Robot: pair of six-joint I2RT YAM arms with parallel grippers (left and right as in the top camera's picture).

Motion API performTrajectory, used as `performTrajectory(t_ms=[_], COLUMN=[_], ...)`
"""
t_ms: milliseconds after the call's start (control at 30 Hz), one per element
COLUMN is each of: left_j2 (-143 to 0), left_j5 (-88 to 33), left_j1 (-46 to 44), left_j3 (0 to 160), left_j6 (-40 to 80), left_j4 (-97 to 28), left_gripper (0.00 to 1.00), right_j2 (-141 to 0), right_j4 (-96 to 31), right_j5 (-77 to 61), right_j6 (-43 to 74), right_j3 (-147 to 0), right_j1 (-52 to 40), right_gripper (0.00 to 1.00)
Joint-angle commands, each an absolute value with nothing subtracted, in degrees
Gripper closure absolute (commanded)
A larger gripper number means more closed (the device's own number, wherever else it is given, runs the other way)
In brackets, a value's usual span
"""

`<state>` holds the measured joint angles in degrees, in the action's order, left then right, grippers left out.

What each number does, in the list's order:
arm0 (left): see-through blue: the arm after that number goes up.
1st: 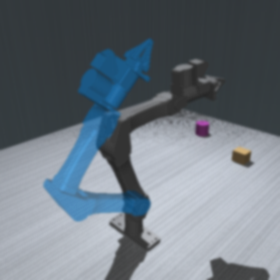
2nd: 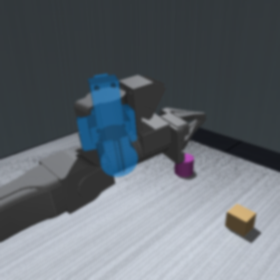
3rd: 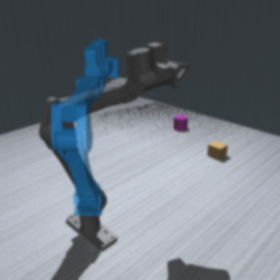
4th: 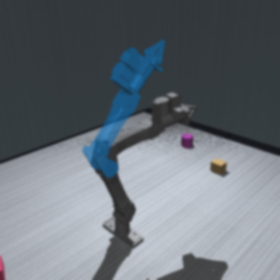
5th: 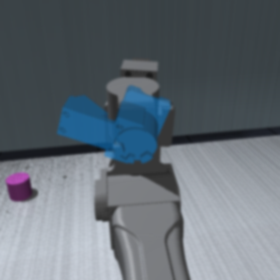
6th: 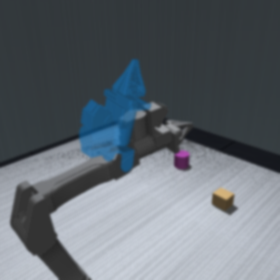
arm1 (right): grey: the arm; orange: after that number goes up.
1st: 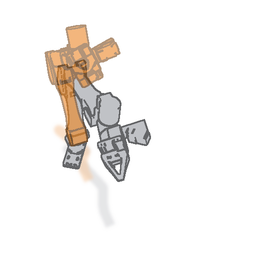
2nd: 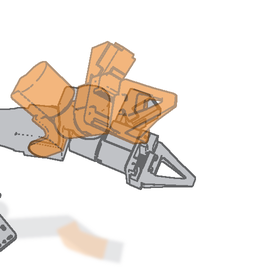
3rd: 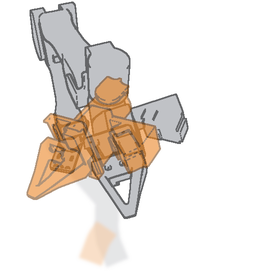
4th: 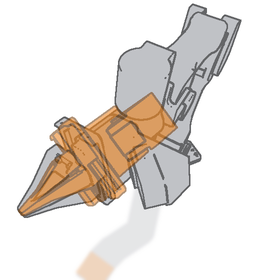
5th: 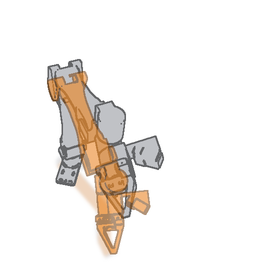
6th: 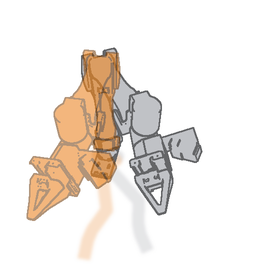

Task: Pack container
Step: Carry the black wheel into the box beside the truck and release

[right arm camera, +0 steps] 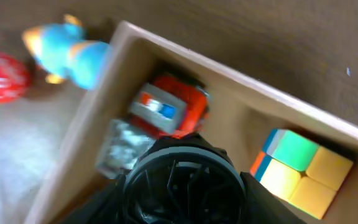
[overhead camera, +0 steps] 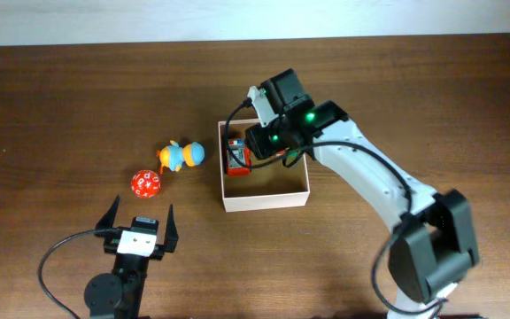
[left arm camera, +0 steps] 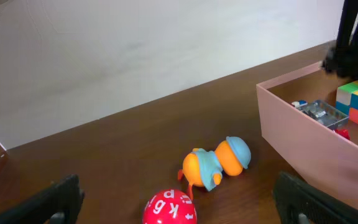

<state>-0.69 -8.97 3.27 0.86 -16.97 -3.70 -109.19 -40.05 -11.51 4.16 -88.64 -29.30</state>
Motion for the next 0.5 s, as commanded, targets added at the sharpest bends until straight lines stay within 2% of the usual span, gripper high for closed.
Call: performTrajectory(t_ms=[0, 467], left_j2=[-0.3, -0.3], left_j5=[-8.73, -8.73], left_j1=[2.98, 2.98], left_j3=[0.49, 0.49], left_j6=[-17.63, -17.65], left_j4=[-3.81, -3.81], left_gripper=[0.01, 0.01], right_j2=[-112.66, -115.83], right_j4=[-38.96, -38.33], right_j5=[-8.32, -6.57], right_j6=[5.43, 5.39], right_j3=[-89.3, -89.3], right_j1=[-29.61, -29.54], right_gripper=[0.5, 0.5])
